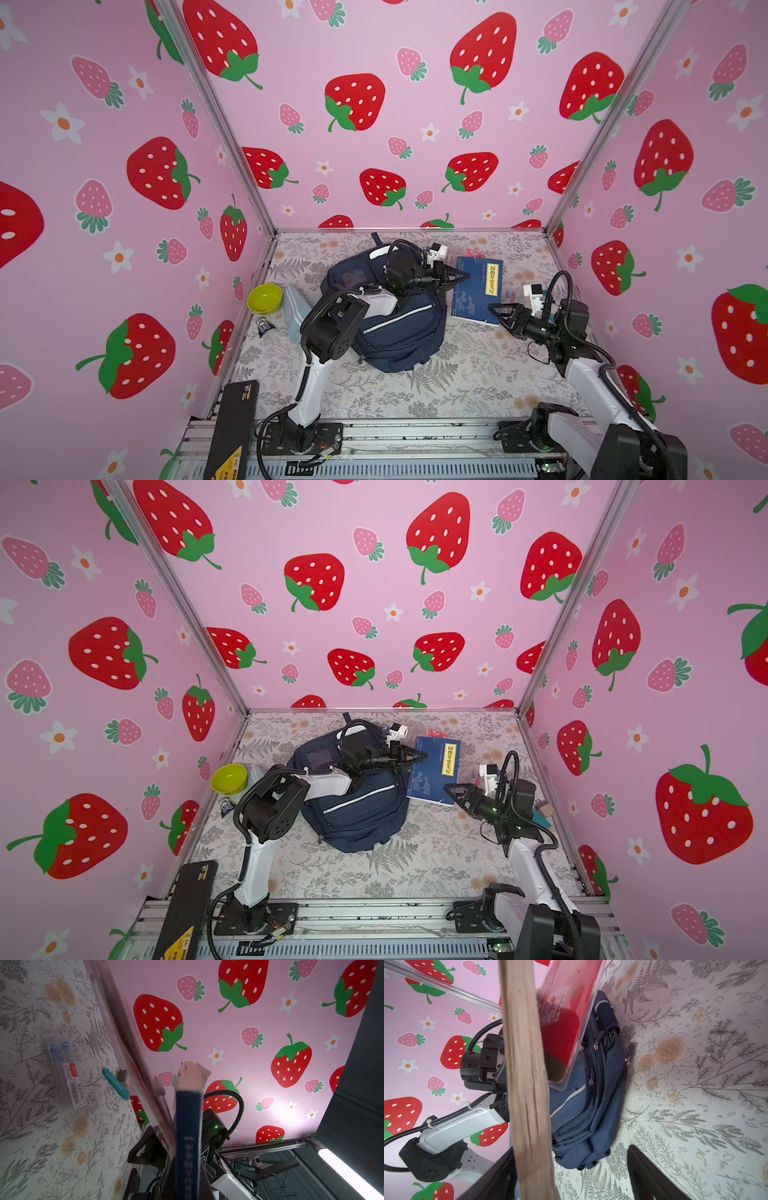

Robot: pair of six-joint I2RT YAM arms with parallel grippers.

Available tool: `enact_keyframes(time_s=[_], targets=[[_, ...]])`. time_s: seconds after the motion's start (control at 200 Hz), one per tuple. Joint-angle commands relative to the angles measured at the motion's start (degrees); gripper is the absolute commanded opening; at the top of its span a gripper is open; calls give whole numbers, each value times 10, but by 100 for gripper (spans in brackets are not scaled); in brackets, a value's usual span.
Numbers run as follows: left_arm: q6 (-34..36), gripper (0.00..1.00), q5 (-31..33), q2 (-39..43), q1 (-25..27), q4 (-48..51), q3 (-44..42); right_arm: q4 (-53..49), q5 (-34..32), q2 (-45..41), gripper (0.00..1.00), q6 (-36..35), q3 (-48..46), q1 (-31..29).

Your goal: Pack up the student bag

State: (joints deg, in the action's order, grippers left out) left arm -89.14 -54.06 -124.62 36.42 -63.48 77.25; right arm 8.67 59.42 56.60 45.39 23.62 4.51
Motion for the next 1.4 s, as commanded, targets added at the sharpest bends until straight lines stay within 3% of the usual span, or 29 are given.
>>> enact_keyframes(time_s=[0.0,0.135,0.28,0.37,0.49,0.64,0.951,1.126,1.196,1.276,1.396], targets=[[-38,0,-20,-3,7,-77,36,28,20,2,80,12,5,3],[-41,0,-26,-12,8,-78,40,85,31,13,73,49,9,3],[-39,0,-31,-22,8,-69,48,101,35,27,56,58,26,4],[-13,0,-37,-27,8,-35,54,115,38,26,43,74,32,4],[30,0,-45,-38,10,15,65,113,39,12,35,81,41,3],[44,0,-53,-62,16,37,93,60,24,24,34,42,52,3],[81,0,-62,-106,36,92,139,36,-22,68,19,3,41,3],[98,0,-65,-129,37,115,150,10,-43,104,1,-32,42,4],[129,22,-57,-129,36,156,148,-5,-59,102,0,-43,41,4],[168,38,-48,-120,36,200,147,-43,-81,94,0,-67,47,4],[242,50,-27,-96,35,293,155,-102,-121,79,0,-102,56,4]])
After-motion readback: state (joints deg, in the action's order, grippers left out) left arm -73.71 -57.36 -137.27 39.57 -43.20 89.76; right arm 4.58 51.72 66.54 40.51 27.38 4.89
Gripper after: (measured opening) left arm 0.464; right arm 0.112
